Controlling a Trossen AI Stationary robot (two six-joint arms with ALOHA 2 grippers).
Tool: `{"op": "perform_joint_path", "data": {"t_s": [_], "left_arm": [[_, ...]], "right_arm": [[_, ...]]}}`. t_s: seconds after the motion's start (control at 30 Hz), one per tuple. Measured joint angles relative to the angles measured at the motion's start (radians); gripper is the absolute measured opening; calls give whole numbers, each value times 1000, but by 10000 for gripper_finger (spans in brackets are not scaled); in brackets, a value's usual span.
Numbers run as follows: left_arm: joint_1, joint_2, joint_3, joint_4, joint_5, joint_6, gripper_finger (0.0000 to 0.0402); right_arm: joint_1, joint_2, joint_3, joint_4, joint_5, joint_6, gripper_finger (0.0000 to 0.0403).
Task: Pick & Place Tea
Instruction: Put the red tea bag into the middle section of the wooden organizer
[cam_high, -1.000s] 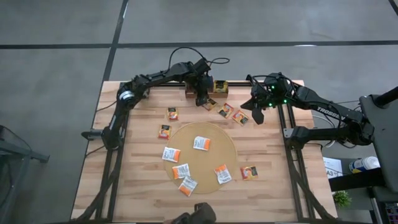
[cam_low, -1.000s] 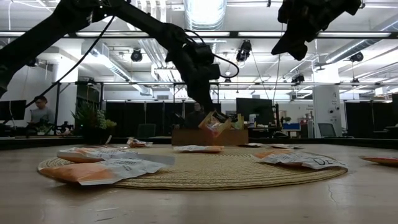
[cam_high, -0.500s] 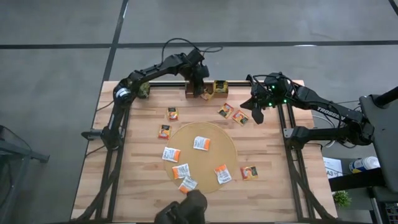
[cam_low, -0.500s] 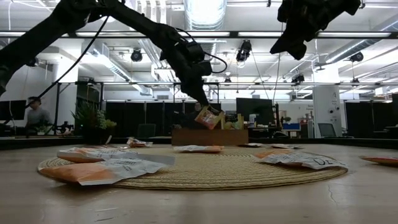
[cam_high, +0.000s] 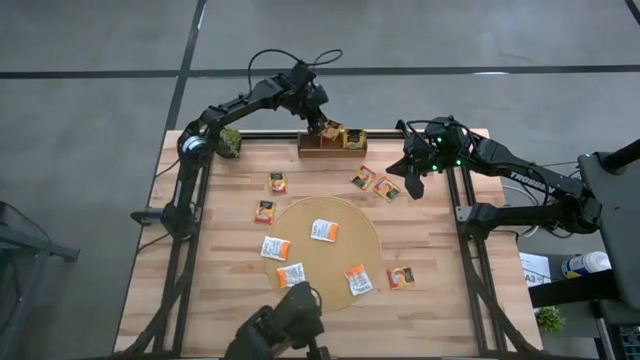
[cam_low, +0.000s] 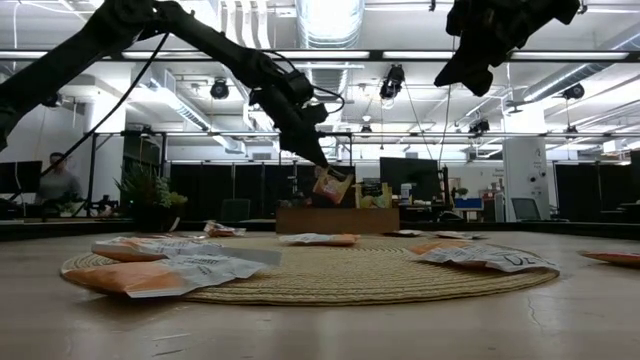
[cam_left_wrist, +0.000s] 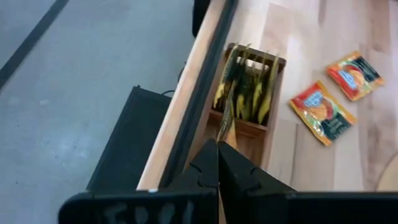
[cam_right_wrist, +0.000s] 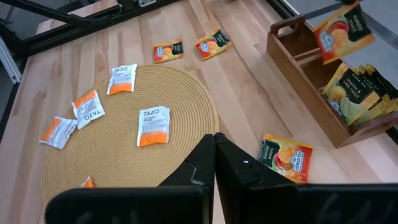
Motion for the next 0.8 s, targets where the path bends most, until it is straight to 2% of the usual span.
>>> {"op": "perform_joint_path", "data": {"t_s": [0.37,0.8], "left_arm": [[6,0,-82,109,18,-70,0],[21,0,-100,186,55,-137,0]], "right_arm": [[0,0,0,0,0,0,9],[0,0,0,1,0,16,9]]}}
